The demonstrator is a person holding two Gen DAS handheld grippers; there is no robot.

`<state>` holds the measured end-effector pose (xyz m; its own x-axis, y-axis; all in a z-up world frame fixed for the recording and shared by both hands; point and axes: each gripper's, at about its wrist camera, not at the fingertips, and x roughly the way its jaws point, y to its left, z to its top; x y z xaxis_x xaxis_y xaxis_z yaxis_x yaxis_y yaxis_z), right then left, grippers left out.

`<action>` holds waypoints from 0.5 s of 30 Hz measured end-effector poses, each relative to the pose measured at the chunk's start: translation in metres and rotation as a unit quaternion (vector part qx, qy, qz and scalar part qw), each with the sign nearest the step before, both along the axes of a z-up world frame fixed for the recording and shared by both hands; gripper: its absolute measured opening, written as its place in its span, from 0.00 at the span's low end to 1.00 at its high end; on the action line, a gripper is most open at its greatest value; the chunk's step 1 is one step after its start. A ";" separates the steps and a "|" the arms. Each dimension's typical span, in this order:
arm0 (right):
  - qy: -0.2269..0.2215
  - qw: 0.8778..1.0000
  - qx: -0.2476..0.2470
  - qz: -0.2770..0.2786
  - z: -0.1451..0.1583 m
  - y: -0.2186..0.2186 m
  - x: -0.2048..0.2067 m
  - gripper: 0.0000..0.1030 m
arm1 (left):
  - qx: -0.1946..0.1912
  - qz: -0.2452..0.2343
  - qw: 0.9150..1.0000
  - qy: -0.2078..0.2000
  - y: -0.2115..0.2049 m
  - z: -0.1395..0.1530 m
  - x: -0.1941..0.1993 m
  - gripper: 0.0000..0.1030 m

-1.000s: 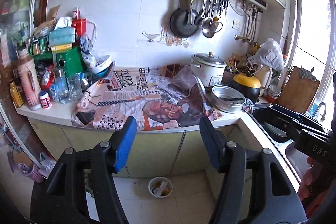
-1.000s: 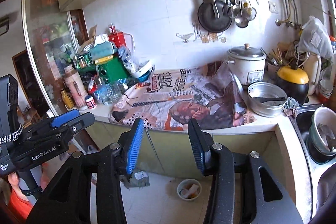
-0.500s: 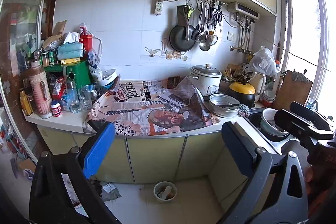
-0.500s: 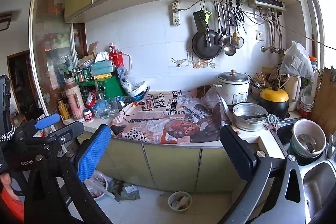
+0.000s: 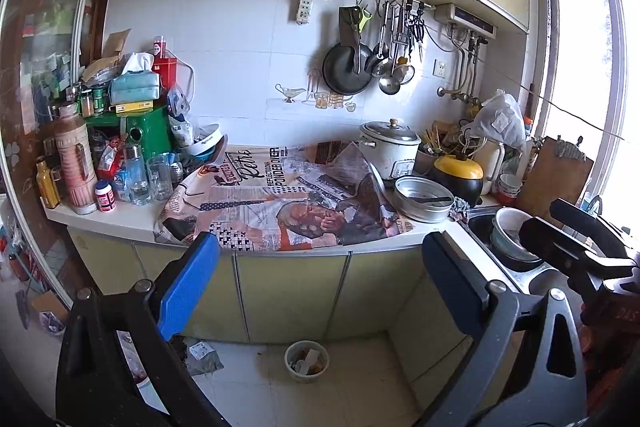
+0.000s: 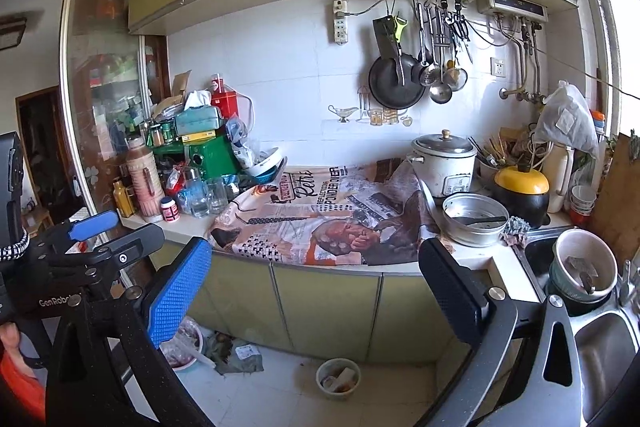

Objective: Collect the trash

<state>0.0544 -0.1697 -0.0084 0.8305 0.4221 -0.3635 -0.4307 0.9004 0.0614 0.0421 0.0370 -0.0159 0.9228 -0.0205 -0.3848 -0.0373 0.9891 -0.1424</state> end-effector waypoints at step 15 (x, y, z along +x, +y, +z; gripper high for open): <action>0.003 1.000 -0.001 0.001 0.000 -0.002 0.000 1.00 | -0.004 -0.005 1.000 0.000 -0.005 0.003 0.003 0.99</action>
